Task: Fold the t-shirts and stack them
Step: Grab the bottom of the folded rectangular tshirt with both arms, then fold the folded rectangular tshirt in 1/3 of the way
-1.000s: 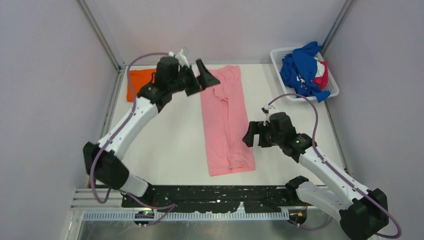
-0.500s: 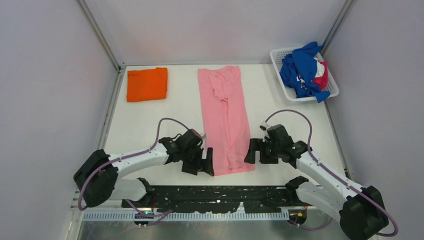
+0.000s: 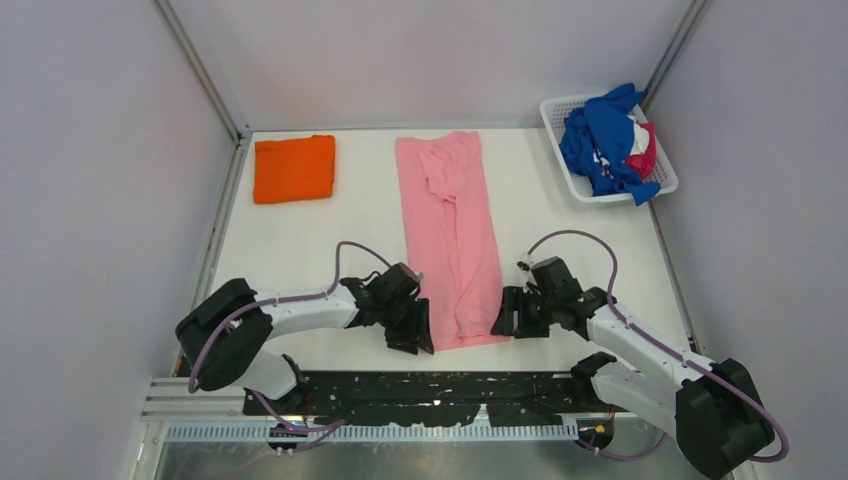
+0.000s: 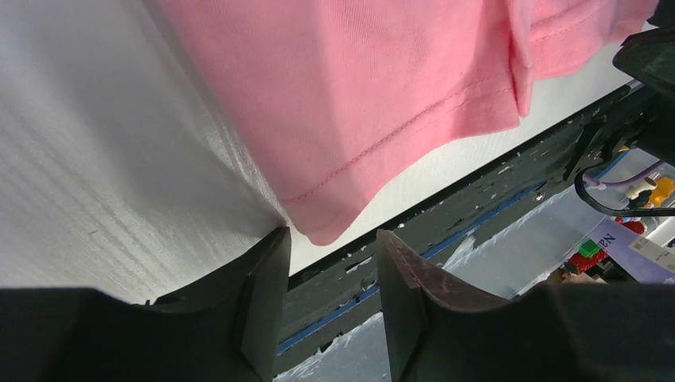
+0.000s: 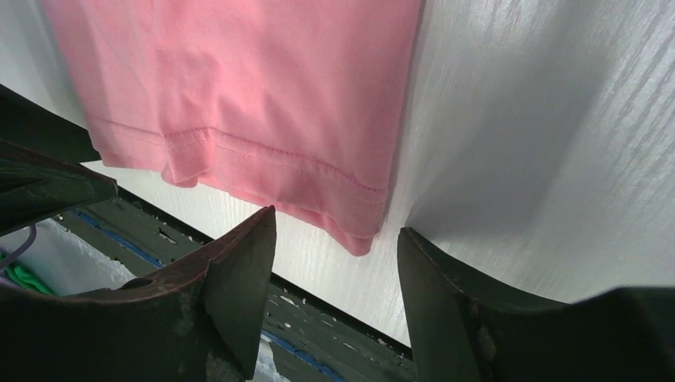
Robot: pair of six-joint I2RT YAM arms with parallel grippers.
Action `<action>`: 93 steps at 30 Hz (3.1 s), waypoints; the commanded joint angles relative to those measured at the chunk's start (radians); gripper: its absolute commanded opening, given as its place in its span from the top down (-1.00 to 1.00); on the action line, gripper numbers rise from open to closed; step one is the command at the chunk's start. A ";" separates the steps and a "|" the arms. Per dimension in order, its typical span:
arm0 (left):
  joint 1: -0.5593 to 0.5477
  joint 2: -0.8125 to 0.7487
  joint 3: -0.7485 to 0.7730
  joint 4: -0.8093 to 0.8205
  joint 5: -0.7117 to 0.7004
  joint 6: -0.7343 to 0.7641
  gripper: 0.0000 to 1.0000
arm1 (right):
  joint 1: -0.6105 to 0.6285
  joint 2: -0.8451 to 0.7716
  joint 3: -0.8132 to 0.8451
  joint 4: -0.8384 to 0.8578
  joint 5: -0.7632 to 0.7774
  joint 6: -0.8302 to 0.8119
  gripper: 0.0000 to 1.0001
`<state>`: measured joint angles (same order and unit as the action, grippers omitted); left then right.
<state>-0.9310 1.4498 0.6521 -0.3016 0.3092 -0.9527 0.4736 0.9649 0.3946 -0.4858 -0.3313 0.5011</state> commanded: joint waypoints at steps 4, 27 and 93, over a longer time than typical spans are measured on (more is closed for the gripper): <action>-0.015 0.067 0.030 0.021 -0.048 -0.023 0.28 | -0.005 0.017 -0.016 0.031 0.027 0.004 -0.20; -0.126 -0.182 -0.054 -0.087 -0.146 -0.027 1.00 | 0.038 -0.181 -0.110 -0.076 -0.143 0.029 0.89; 0.546 0.633 1.035 -0.341 -0.002 0.314 0.85 | -0.290 0.880 0.883 0.267 -0.121 0.076 0.74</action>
<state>-0.4030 2.0483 1.6085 -0.6113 0.2848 -0.6609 0.1928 1.8069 1.2098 -0.2573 -0.4683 0.5606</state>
